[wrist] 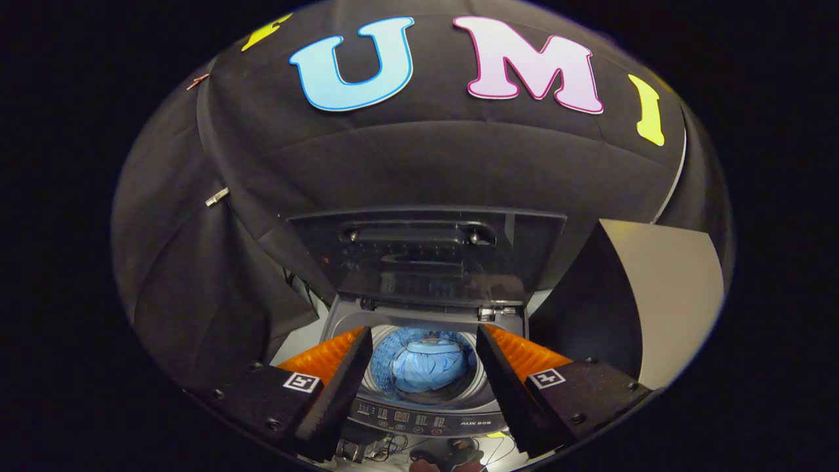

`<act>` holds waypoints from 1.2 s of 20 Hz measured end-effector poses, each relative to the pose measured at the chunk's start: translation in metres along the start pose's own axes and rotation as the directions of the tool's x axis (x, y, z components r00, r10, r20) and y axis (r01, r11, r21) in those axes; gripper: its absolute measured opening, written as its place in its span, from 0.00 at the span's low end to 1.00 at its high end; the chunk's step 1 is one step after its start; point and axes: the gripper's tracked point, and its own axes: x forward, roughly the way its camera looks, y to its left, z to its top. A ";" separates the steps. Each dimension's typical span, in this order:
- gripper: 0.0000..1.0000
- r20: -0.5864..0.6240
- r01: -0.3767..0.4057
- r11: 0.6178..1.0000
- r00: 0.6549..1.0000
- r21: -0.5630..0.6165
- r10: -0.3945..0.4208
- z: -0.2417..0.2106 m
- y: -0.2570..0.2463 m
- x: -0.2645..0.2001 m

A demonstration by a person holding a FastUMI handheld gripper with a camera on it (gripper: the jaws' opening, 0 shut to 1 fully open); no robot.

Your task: Put the clothes into the washing machine and then close the washing machine lid.

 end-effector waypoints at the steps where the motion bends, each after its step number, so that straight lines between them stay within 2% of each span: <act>1: 0.99 0.020 -0.015 1.000 1.000 -0.005 0.015 0.007 0.005 -0.003; 7: 0.99 0.131 -0.059 0.997 0.989 -0.053 0.065 0.068 0.025 -0.007; 14: 0.99 0.166 -0.035 0.997 0.985 -0.069 0.046 0.119 0.023 0.039; 19: 0.99 0.147 -0.009 0.999 0.989 -0.045 0.015 0.132 0.010 0.084; 24: 0.99 0.094 0.021 1.000 0.995 -0.009 -0.020 0.121 -0.006 0.120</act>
